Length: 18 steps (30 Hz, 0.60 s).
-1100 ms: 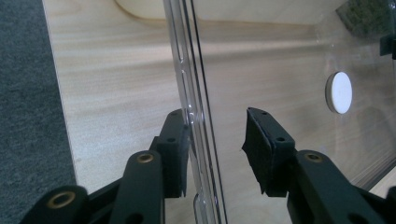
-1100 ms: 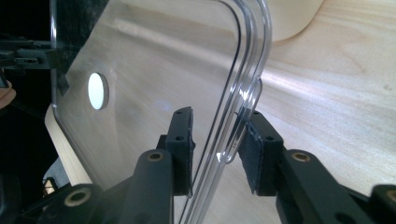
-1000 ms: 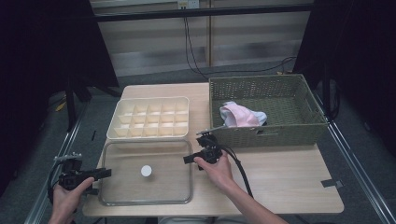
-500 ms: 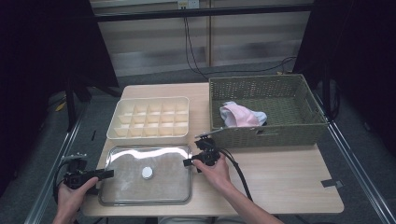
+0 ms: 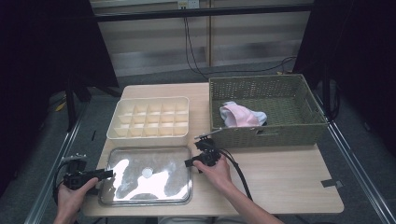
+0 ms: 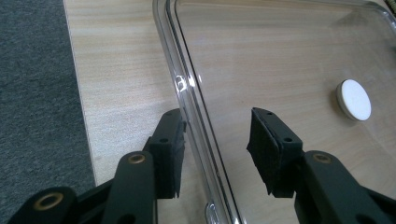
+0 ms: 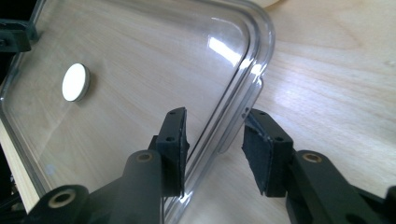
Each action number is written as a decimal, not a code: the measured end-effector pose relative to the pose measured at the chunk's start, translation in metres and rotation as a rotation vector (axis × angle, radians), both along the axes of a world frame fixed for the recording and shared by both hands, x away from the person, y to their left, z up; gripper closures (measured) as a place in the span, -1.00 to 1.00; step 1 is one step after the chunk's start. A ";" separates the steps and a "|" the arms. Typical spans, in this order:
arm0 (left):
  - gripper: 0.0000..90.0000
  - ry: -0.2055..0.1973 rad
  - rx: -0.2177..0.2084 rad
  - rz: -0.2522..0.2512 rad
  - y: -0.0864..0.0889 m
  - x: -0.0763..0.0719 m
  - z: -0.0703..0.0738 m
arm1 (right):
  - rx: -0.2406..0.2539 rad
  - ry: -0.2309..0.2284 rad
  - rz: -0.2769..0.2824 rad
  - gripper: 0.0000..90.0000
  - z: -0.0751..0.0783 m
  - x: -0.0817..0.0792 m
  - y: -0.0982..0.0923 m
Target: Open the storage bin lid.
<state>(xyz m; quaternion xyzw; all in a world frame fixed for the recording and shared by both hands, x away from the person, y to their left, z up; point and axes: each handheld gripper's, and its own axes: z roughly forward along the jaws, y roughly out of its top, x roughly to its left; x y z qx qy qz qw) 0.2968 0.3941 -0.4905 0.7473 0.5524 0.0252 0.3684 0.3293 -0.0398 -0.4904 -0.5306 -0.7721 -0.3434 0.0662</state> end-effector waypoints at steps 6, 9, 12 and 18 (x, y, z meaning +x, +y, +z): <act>0.24 -0.005 -0.010 0.005 0.001 -0.001 -0.001 | 0.002 -0.005 -0.002 0.42 -0.001 0.003 -0.002; 0.23 -0.004 -0.011 0.007 0.001 -0.001 -0.001 | 0.002 -0.004 -0.002 0.41 -0.001 0.003 -0.002; 0.16 -0.008 -0.020 0.009 0.000 -0.001 -0.001 | 0.012 -0.007 0.003 0.38 -0.001 0.004 -0.003; 0.01 -0.016 0.005 0.017 -0.001 0.001 0.000 | 0.013 -0.017 0.005 0.33 0.000 0.003 -0.004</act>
